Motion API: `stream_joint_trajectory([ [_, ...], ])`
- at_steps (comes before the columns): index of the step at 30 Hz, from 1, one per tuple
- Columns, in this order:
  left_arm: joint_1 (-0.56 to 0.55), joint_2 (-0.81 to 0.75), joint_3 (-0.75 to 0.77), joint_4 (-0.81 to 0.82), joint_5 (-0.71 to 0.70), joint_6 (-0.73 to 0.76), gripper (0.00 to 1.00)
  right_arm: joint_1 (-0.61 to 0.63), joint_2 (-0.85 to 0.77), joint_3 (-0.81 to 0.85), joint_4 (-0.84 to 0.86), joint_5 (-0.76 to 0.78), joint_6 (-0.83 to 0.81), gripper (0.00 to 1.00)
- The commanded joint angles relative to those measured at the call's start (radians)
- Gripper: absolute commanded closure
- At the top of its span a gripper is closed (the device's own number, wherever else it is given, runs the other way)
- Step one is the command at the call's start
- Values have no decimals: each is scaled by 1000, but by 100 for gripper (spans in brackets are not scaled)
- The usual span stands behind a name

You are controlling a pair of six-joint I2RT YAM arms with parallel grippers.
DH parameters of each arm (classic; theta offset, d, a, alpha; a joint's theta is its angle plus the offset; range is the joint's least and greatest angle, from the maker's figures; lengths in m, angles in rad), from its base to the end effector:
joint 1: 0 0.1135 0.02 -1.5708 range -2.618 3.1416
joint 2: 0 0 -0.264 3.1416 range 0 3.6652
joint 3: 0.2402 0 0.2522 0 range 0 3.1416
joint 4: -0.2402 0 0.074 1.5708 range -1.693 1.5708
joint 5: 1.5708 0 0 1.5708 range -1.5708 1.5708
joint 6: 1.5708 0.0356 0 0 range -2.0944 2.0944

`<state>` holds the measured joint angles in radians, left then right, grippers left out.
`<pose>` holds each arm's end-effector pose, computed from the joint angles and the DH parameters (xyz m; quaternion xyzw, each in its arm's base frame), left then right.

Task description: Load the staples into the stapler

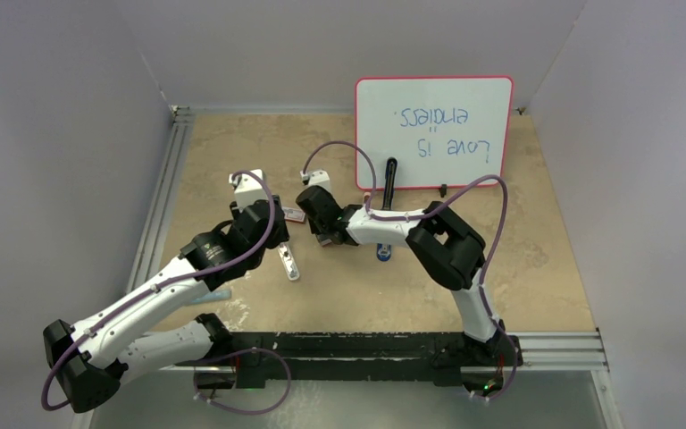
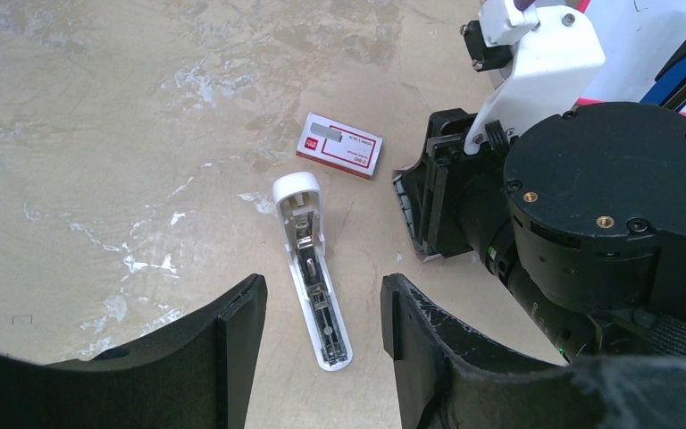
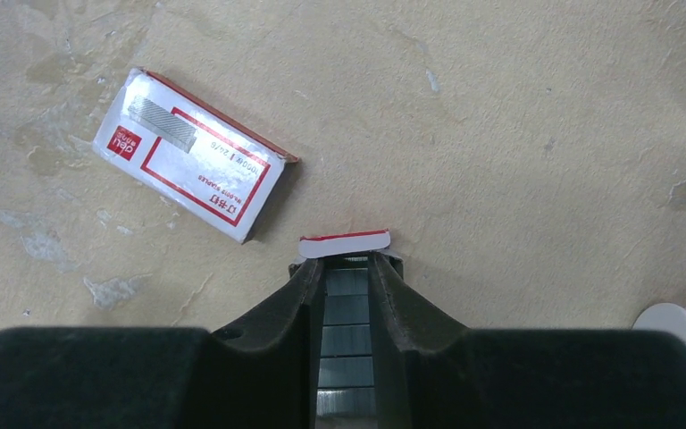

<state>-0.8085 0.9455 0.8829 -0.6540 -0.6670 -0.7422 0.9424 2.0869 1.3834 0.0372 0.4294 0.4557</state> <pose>0.1475 -0.1226 0.3051 -0.1070 0.8640 -0.0612 0.4881 0.2821 0.3630 0.1647 -0.1214 0.8754 0.1281 0.4501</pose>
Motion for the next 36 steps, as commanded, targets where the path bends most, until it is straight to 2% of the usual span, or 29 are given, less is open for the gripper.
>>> stream_joint_trajectory([
  [1, -6, -1, 16, 14, -23, -13, 50, 3, -4, 5, 0, 22, 13, 76],
  [11, -6, -1, 16, 14, -22, -13, 50, 4, -116, 38, -35, 17, -29, 77],
  [21, -6, -11, 18, 14, -15, -13, 50, -1, -153, 64, -243, -121, -52, 77],
  [30, -6, -54, 16, 18, 13, -25, 50, 9, -336, -87, -430, -258, -172, 76],
  [36, -6, -69, 22, 28, 41, -21, 50, 52, -315, -182, -435, -259, -194, 75],
])
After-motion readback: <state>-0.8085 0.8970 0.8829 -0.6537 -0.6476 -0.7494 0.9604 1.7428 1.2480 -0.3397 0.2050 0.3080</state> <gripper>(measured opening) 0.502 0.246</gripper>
